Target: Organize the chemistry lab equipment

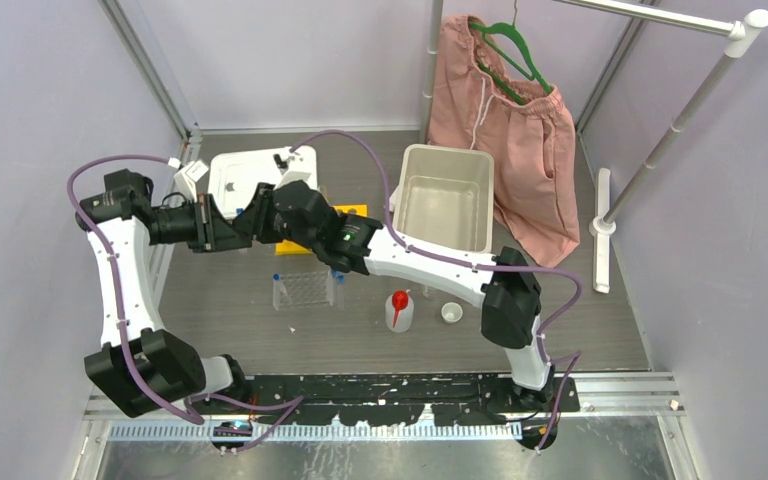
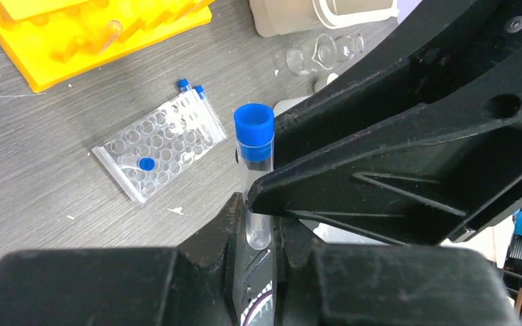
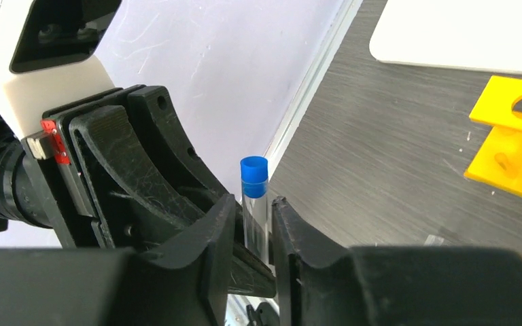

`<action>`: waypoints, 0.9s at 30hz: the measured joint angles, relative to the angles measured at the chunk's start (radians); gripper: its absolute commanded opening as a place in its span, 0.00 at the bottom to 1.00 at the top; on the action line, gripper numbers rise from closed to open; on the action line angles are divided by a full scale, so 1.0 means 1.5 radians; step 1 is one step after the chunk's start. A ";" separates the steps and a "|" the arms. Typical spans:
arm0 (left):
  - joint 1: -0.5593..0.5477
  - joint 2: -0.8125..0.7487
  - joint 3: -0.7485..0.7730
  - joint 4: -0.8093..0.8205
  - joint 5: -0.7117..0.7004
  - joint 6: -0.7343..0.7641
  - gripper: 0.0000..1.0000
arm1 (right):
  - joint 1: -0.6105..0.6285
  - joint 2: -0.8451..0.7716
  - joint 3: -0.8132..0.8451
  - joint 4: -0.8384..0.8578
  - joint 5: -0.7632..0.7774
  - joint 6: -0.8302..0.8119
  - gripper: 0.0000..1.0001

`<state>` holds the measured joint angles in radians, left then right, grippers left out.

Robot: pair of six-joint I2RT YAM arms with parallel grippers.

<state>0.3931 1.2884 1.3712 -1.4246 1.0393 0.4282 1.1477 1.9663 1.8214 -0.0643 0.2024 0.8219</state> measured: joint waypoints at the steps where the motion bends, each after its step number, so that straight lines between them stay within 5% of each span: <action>1: -0.001 0.000 0.000 0.000 0.001 0.002 0.00 | -0.005 0.000 0.003 -0.005 -0.007 0.003 0.39; 12: -0.011 -0.043 -0.001 0.000 0.001 0.053 0.00 | -0.087 0.067 0.217 -0.220 -0.197 -0.014 0.45; 27: -0.054 -0.063 -0.014 -0.005 -0.030 0.069 0.00 | -0.092 0.067 0.231 -0.272 -0.259 -0.053 0.44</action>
<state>0.3115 1.1942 1.3506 -1.4315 0.9947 0.5316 1.0103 2.0674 2.1674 -0.4725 -0.1864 0.7425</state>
